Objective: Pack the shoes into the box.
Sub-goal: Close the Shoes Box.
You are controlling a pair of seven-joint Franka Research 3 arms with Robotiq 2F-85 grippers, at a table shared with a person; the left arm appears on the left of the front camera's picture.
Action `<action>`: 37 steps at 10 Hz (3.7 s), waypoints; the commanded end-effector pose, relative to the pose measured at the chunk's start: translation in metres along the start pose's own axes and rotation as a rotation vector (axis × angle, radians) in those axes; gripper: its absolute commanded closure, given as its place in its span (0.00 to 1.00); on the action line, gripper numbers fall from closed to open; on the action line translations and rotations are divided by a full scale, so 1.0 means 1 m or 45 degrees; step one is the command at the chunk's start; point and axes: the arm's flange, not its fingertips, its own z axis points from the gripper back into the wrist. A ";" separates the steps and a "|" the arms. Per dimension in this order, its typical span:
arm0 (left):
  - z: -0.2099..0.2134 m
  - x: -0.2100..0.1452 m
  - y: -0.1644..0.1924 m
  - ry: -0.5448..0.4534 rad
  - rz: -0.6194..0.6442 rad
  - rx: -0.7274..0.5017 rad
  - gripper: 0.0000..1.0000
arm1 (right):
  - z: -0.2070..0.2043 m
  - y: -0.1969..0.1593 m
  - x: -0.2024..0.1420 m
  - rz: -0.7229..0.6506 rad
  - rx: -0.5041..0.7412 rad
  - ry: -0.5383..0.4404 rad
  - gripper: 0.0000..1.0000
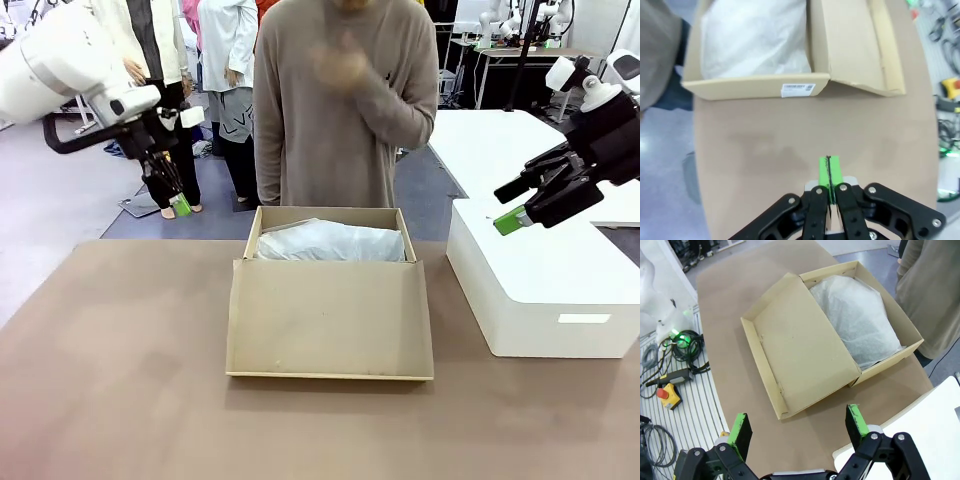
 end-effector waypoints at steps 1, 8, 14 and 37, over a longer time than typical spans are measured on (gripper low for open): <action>-0.027 -0.015 -0.004 -0.080 -0.020 -0.013 1.00 | 0.000 -0.003 0.001 0.025 0.021 -0.045 0.00; -0.066 -0.029 0.014 -0.072 0.063 -0.072 1.00 | 0.000 -0.003 0.001 0.025 0.021 -0.045 0.00; -0.073 -0.029 0.019 -0.081 0.091 -0.095 1.00 | 0.000 -0.003 0.001 0.025 0.021 -0.045 0.00; -0.192 -0.034 0.039 -0.336 0.079 -0.477 1.00 | 0.000 -0.003 0.001 0.025 0.021 -0.045 0.00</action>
